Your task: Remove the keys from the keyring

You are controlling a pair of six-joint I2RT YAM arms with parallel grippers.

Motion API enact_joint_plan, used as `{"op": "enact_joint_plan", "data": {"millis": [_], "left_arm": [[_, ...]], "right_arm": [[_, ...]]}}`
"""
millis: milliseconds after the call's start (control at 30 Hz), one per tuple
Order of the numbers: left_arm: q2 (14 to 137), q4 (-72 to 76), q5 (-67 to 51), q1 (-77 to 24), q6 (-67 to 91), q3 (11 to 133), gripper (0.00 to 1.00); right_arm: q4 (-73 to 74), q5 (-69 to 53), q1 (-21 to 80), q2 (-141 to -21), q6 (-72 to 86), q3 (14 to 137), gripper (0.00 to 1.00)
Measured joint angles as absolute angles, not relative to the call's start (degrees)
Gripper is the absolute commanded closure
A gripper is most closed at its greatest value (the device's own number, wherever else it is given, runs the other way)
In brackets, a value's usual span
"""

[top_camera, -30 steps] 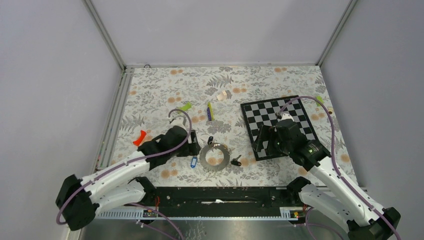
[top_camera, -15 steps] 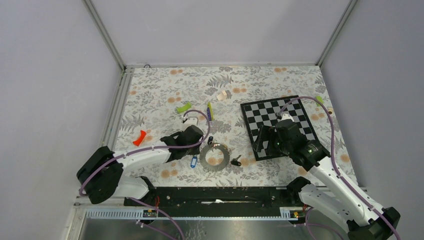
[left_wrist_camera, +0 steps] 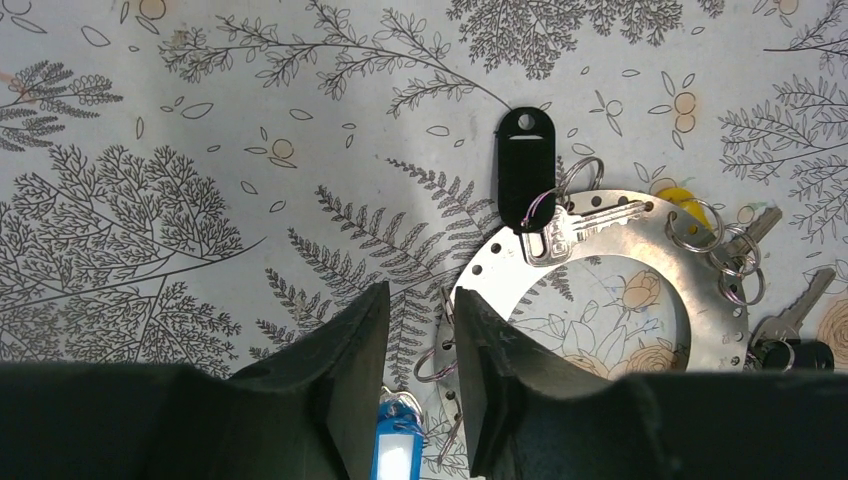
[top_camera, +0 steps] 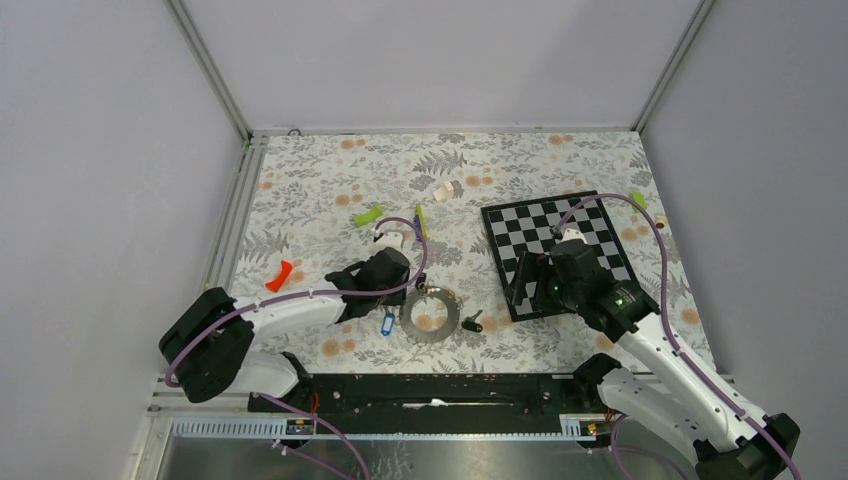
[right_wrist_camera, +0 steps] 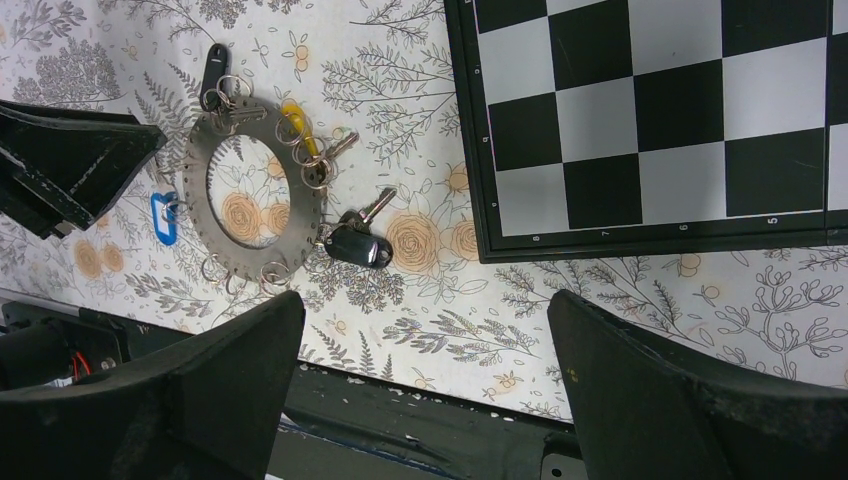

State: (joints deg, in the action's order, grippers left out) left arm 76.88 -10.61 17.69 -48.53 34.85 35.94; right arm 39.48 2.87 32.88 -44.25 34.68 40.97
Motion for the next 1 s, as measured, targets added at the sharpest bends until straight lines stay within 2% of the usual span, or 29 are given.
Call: {"op": "enact_joint_plan", "data": {"millis": [233,1000], "left_arm": [[76.0,-9.4,15.4,-48.5,34.1,33.7,0.39],[77.9,-6.0,12.6,-48.5,34.6,32.9,0.42]], "right_arm": [[39.4,2.7,32.9,-44.6,34.5,40.9,0.0],[39.1,2.1,32.9,-44.4,34.7,39.8,0.01]]}}
